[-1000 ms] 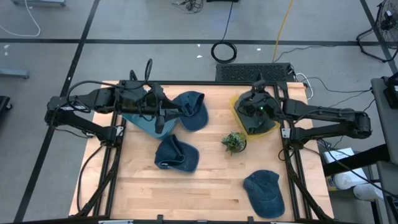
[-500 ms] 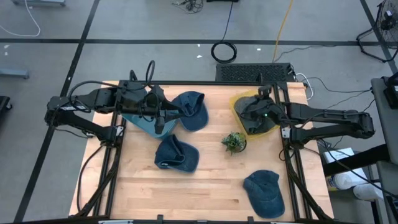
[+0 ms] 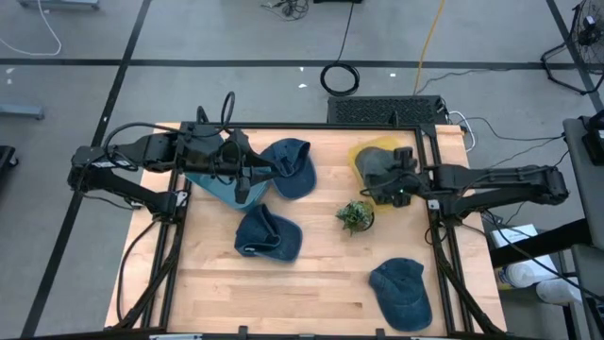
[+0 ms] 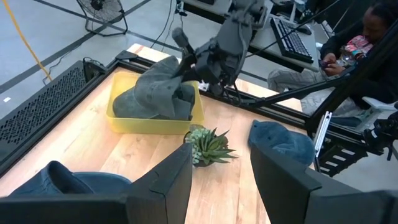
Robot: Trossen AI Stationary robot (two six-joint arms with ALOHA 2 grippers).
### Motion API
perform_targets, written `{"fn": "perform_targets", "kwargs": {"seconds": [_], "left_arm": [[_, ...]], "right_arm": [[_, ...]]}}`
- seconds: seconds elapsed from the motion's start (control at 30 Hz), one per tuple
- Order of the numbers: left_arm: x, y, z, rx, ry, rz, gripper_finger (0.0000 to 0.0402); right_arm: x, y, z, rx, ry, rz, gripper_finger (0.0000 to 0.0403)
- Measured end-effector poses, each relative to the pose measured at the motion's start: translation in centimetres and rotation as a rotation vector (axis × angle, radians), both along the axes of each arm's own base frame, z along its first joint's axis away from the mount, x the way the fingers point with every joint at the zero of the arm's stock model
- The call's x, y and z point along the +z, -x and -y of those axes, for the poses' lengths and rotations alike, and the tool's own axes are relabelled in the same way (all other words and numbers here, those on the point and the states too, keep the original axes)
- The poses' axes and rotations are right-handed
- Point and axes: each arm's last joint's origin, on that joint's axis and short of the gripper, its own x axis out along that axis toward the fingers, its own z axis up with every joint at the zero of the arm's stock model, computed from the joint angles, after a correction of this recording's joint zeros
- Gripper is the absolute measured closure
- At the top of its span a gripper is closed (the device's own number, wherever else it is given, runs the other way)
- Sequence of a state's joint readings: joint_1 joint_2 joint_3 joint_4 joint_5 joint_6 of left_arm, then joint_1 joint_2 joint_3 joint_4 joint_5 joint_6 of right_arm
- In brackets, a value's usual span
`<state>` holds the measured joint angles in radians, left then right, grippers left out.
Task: Pick & Place hat
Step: Put the gray cap into the yellow bin
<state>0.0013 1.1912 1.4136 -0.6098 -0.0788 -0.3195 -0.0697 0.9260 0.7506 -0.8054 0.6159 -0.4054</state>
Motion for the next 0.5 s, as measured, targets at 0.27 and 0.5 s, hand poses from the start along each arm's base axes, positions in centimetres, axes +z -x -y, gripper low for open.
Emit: {"fn": "perform_targets", "kwargs": {"seconds": [0.27,0.5], "left_arm": [[0.0,0.0,0.0,0.000,0.000,0.000,0.0231],[0.0,0.0,0.0,-0.002,-0.006,-0.001,0.0231]], "right_arm": [[-2.4,0.9,-0.6,-0.033,-0.172,-0.041,0.0391],[-3.9,1.3,-0.8,-0.001,-0.259,-0.082,0.0391]]}}
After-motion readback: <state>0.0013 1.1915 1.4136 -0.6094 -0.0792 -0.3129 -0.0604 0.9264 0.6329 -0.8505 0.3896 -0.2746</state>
